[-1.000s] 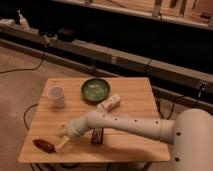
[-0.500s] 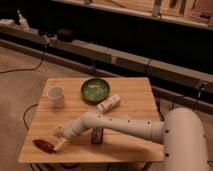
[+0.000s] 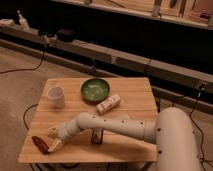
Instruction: Place the pepper in the ceramic cup
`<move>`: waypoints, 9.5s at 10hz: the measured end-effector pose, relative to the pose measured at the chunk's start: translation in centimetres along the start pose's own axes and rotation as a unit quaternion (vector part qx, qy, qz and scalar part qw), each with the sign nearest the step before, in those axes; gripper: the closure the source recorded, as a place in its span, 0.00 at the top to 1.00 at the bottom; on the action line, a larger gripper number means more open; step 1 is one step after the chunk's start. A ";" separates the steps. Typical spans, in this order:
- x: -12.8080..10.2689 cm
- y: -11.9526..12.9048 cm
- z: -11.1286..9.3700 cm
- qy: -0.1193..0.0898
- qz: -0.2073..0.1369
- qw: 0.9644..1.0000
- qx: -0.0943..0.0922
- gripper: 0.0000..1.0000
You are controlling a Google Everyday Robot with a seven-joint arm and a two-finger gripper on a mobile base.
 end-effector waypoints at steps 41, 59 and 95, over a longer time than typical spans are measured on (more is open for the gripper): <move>2.6 0.9 -17.4 0.127 0.068 0.966 0.214 0.00; -0.6 -4.6 -27.4 0.193 0.066 0.945 0.255 0.00; -5.2 -24.7 -20.2 0.239 -0.085 0.964 0.085 0.80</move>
